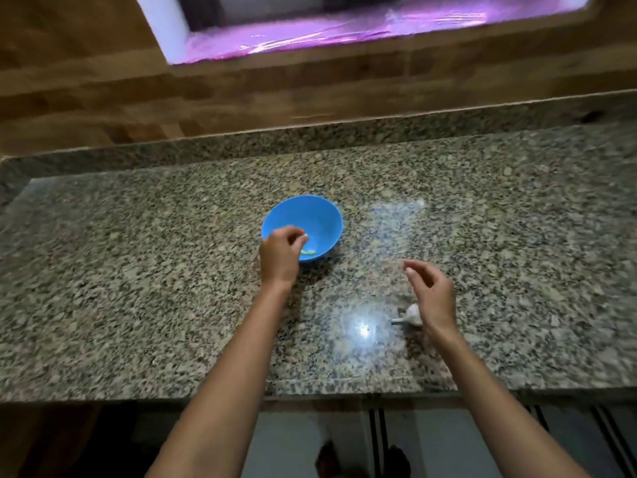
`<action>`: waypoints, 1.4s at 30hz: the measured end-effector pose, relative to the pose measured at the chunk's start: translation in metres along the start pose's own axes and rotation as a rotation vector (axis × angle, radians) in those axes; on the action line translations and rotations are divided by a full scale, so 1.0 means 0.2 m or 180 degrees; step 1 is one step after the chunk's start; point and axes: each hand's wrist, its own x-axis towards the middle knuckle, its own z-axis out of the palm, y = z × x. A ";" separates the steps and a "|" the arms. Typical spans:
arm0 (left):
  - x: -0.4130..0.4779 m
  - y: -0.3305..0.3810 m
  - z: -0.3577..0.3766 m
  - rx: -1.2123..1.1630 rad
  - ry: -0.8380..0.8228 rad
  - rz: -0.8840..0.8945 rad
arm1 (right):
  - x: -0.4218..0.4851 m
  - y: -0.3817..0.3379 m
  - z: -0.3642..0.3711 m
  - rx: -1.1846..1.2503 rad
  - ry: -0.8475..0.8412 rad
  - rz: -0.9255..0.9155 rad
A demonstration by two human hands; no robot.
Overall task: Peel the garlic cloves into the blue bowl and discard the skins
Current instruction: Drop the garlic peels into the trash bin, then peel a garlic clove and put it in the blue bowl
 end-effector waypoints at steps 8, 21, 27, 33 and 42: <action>0.09 0.09 0.14 0.0427 -0.0433 0.0068 | -0.04 0.20 -0.14 -0.1240 0.0104 0.0473; -0.34 0.03 0.49 0.0755 -0.1644 0.1193 | -0.03 0.20 -0.08 -0.1258 -0.0060 0.0477; -0.35 0.04 0.44 0.0126 -0.1514 0.0166 | -0.09 0.14 0.00 -0.1584 0.0029 -0.0460; -0.41 0.07 0.29 -0.2780 -0.1599 -0.1572 | -0.12 0.12 0.19 -0.0383 -0.0560 0.0182; -0.44 0.03 0.23 -0.2870 -0.1359 -0.2114 | -0.13 0.11 0.24 0.0209 -0.0436 0.0712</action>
